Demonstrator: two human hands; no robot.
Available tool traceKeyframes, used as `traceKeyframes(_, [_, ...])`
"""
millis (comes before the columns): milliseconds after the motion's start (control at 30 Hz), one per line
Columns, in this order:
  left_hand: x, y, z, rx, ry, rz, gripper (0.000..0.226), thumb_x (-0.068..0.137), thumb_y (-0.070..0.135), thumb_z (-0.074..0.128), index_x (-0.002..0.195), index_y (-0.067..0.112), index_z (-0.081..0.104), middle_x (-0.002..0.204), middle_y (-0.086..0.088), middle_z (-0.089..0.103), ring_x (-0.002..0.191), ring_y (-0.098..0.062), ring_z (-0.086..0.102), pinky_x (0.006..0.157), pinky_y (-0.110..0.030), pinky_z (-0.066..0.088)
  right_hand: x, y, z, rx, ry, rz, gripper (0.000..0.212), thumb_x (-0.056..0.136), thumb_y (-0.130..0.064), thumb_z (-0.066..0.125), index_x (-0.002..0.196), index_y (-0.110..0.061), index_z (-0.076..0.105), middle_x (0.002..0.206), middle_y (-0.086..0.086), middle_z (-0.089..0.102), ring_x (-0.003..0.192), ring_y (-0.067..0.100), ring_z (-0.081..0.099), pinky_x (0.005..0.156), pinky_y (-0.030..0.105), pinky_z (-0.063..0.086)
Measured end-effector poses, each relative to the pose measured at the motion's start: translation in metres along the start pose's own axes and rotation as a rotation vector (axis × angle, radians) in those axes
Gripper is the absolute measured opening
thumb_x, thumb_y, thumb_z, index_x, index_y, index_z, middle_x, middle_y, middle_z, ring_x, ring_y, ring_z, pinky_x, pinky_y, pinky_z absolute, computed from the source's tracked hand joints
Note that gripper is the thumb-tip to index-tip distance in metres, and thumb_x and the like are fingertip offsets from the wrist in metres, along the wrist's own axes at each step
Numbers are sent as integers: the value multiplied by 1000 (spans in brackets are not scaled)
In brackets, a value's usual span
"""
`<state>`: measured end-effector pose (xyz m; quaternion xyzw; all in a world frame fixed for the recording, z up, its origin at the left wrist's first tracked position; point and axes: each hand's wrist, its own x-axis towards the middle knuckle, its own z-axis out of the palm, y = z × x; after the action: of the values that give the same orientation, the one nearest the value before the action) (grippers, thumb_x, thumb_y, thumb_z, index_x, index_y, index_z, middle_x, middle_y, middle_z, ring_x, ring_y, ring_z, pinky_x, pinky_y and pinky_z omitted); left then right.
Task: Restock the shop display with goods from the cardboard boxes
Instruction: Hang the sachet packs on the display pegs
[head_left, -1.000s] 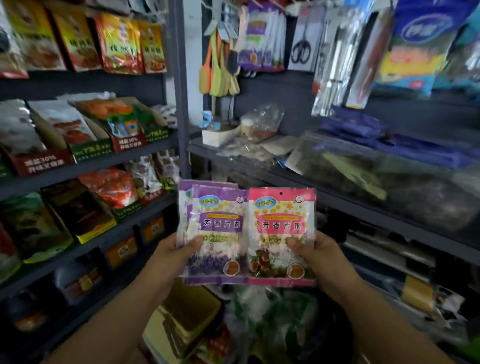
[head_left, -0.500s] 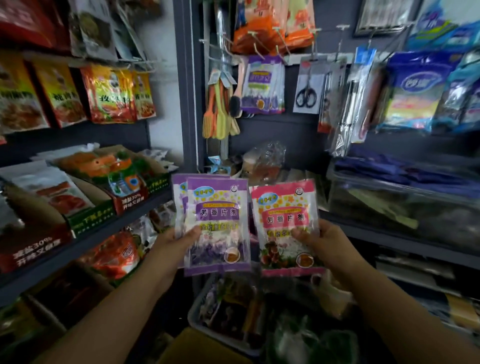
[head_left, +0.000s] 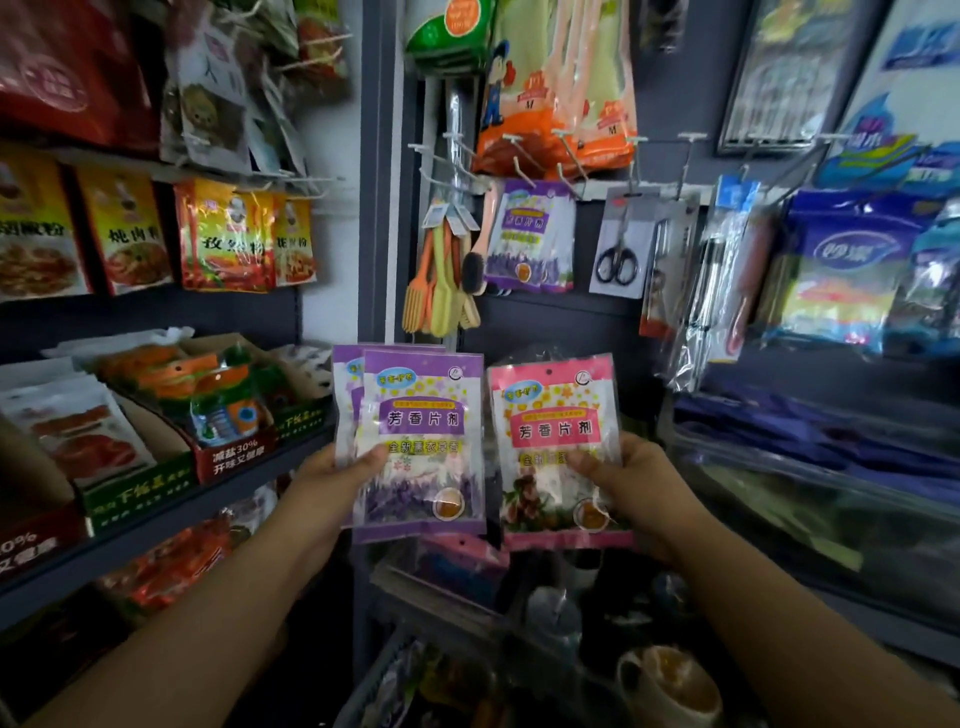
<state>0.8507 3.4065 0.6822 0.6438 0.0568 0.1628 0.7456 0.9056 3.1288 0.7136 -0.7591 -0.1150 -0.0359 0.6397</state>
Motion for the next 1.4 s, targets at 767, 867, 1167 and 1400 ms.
traceKeyframes(767, [166,94,-5,60,-24,204,8,89,13,65,93,14,71,89,-6,75,84,-26,70,84,-42,53,172,-132,53,-143,246,-251,16,90,-24,66,102,-14,64,93,-3,70,83,12,66,66,22,51])
traceKeyframes(867, [183,105,-13,73,-46,238,8,88,13,65,93,16,71,87,-3,75,82,-23,70,78,-35,53,194,-145,63,-142,302,-251,16,90,-29,67,99,-16,64,97,0,71,88,17,67,74,30,54])
traceKeyframes(1167, [214,117,-15,82,-123,330,13,90,12,62,88,23,69,76,9,74,78,-12,68,64,-23,47,233,-158,80,-50,343,-211,12,87,-27,70,88,-18,63,90,1,71,85,22,69,83,40,57])
traceKeyframes(1400, [227,111,-25,50,-133,322,10,88,14,64,92,21,70,78,7,75,81,-17,70,76,-31,51,238,-158,88,-35,362,-285,11,87,-26,70,86,-19,62,89,2,73,75,16,70,64,28,57])
